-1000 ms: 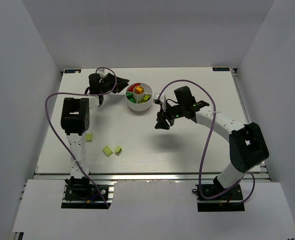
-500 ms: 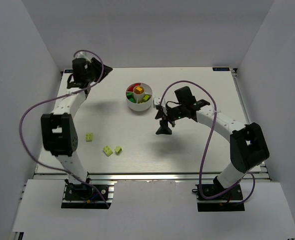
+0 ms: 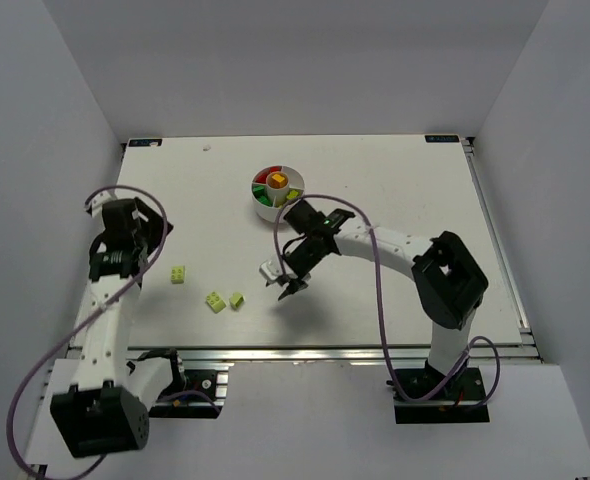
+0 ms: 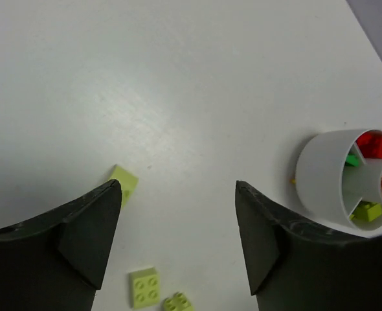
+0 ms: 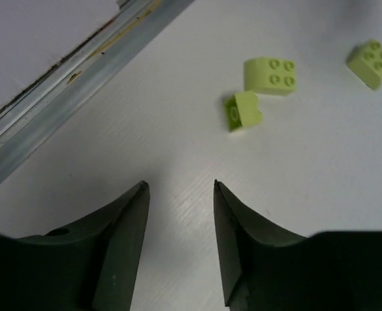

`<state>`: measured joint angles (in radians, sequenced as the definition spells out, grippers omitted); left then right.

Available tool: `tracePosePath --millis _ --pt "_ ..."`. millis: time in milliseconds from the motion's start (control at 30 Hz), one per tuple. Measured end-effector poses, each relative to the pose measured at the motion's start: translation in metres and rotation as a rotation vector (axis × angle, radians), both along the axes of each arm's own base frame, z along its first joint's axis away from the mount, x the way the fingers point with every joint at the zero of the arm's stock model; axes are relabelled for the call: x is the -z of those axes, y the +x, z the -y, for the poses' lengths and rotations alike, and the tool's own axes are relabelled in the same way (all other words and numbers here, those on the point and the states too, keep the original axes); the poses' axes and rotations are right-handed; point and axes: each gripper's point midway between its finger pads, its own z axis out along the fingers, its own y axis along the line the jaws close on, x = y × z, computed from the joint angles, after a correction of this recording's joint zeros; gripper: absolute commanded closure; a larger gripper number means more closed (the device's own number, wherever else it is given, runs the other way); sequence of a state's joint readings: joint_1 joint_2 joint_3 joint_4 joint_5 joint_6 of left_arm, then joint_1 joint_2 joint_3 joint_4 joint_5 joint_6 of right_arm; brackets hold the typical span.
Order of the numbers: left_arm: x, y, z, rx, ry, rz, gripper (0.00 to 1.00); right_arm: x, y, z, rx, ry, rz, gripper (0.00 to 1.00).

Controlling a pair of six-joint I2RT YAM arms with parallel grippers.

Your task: Sort the legos into containers by color

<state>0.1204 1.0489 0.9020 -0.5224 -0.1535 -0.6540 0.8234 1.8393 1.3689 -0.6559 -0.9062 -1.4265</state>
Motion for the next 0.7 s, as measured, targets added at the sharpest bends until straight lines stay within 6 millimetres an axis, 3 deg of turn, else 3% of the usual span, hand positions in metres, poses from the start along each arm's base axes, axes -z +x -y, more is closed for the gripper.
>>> tracePosePath --millis 67,167,300,467,700 --pt "-0.001 -0.027 -0.003 -0.03 0.02 -0.002 0.14 0.009 -0.019 -0.011 -0.056 -0.023 0.025 0.41" --pt "-0.019 -0.06 -0.005 -0.056 0.044 0.06 0.12 0.019 -0.04 -0.026 -0.122 -0.047 0.064 0.37" --pt "-0.039 -0.095 -0.005 -0.081 0.064 0.14 0.12 0.033 -0.052 -0.055 -0.148 -0.066 0.103 0.35" --pt "-0.032 -0.126 -0.004 -0.106 0.058 0.116 0.12 0.049 -0.043 -0.08 -0.062 -0.095 0.113 0.35" --pt "-0.012 -0.149 -0.001 -0.122 0.036 0.065 0.12 0.05 -0.015 -0.105 0.055 -0.075 0.144 0.35"
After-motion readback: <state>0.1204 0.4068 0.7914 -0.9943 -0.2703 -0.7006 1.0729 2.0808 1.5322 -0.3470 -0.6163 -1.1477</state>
